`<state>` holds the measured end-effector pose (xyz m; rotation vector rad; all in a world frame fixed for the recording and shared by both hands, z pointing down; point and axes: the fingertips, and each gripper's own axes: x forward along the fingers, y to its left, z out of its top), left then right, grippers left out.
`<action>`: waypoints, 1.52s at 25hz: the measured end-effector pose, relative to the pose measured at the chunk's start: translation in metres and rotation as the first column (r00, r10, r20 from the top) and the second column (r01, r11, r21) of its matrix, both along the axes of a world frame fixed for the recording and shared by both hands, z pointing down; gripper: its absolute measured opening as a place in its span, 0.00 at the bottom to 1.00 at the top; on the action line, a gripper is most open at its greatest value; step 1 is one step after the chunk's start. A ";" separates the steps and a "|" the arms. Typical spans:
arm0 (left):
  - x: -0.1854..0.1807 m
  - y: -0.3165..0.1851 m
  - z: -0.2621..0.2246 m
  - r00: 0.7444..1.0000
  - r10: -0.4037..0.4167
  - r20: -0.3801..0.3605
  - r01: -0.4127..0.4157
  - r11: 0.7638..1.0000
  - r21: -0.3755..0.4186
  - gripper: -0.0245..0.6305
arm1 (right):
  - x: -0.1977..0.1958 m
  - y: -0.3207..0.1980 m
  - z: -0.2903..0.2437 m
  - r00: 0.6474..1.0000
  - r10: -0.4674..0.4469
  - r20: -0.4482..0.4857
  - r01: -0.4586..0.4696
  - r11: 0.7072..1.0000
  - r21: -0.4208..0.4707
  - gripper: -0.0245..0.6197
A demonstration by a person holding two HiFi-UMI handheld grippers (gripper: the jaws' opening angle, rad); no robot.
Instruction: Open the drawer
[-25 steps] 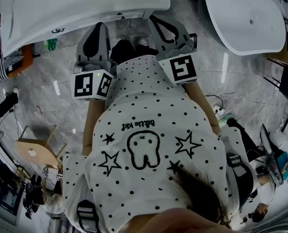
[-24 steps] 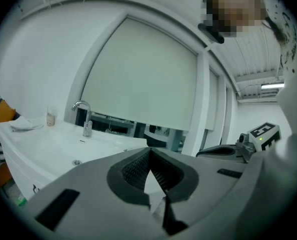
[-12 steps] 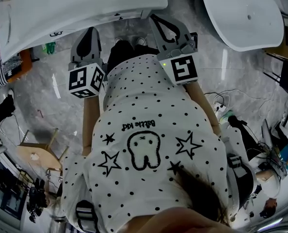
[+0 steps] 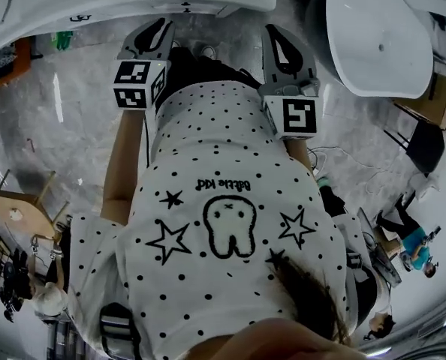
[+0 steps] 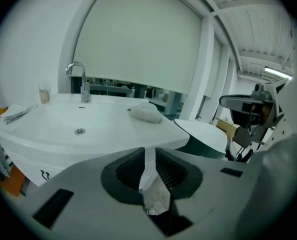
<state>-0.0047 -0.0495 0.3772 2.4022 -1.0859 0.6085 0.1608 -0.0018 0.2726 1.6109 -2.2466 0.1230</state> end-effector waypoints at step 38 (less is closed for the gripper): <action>0.012 -0.043 0.194 0.982 0.003 0.190 0.047 0.965 -0.257 0.15 | -0.003 -0.023 0.031 0.999 0.016 0.046 -0.011 0.993 -0.117 0.06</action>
